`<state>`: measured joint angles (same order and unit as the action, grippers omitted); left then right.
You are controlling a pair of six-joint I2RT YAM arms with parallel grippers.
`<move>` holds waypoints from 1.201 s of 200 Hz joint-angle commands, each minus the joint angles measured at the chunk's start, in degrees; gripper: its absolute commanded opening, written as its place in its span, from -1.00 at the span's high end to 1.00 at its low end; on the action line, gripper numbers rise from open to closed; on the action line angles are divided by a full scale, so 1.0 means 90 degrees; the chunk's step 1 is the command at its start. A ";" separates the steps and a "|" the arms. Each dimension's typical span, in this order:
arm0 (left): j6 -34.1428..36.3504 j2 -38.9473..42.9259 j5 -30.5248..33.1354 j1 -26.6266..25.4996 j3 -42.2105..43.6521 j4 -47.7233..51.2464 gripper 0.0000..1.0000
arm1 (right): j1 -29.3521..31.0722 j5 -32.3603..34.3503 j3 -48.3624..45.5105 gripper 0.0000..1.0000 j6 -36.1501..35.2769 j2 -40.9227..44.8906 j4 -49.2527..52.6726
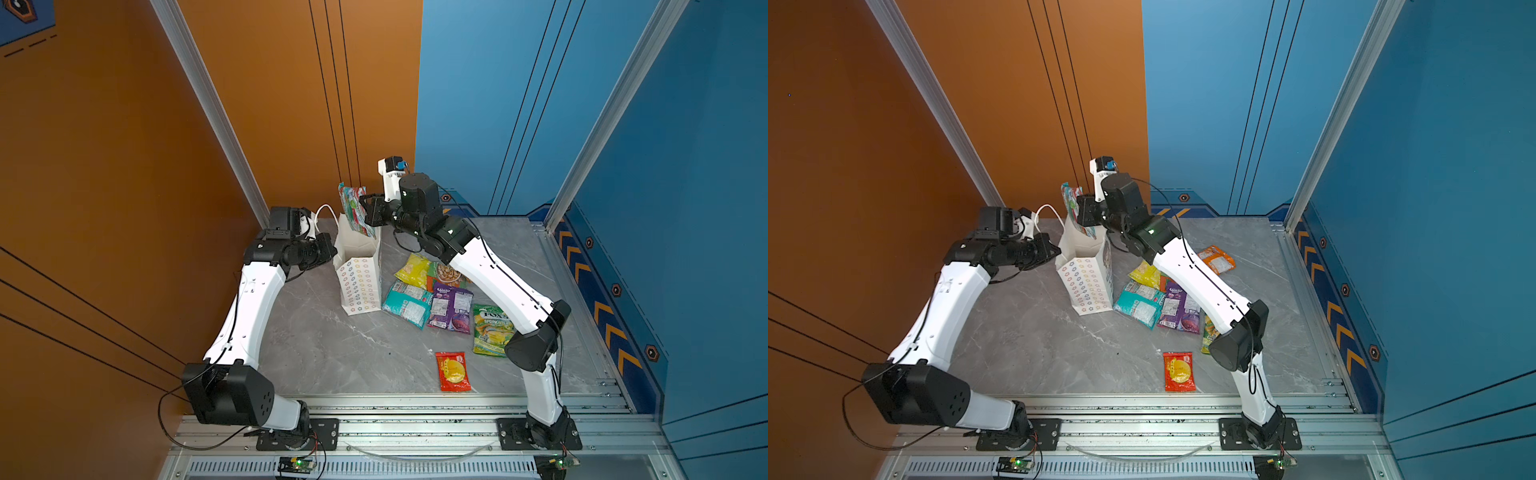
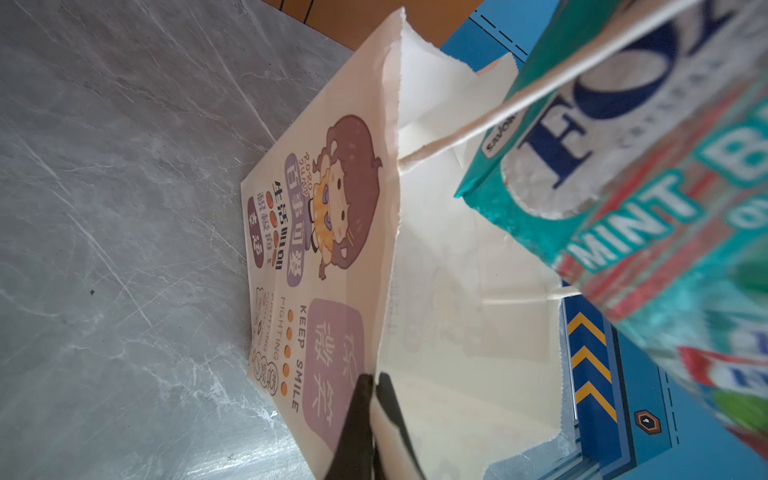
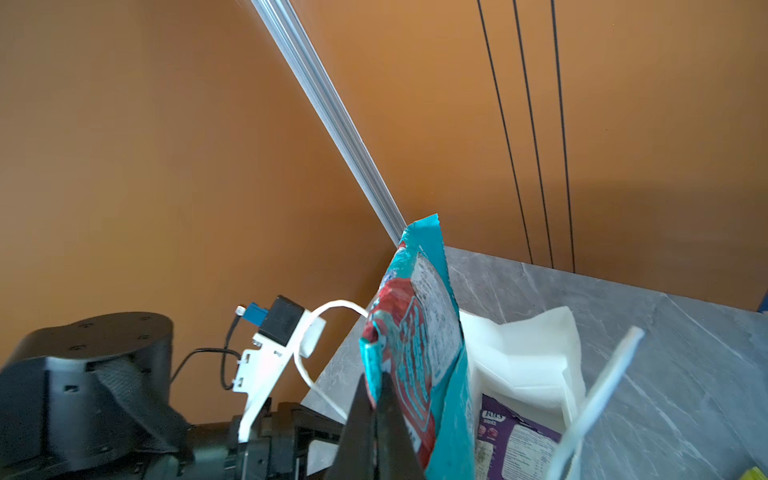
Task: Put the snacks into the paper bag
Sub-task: 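Lower the mint packet into the bag and open the right gripper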
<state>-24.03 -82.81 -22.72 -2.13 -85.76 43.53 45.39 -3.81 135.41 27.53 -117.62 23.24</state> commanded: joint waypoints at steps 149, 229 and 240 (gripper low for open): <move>-0.0035 0.0060 -0.0052 -0.0027 0.0046 0.0076 1.00 | -0.0103 -0.0603 0.0214 1.00 -0.0462 -0.0357 0.1115; -0.0045 0.0060 -0.0051 -0.0046 0.0036 0.0076 1.00 | -0.0019 -0.0537 0.0227 1.00 0.0169 -0.0626 0.0582; -0.0045 0.0078 -0.0046 -0.0046 0.0031 0.0074 1.00 | -0.0002 -0.0521 0.0241 1.00 0.0281 -0.0675 0.0445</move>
<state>-24.03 -82.81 -22.72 -2.24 -85.60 43.48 44.99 -7.94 135.92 26.89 -121.86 31.83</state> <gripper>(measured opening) 0.047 0.047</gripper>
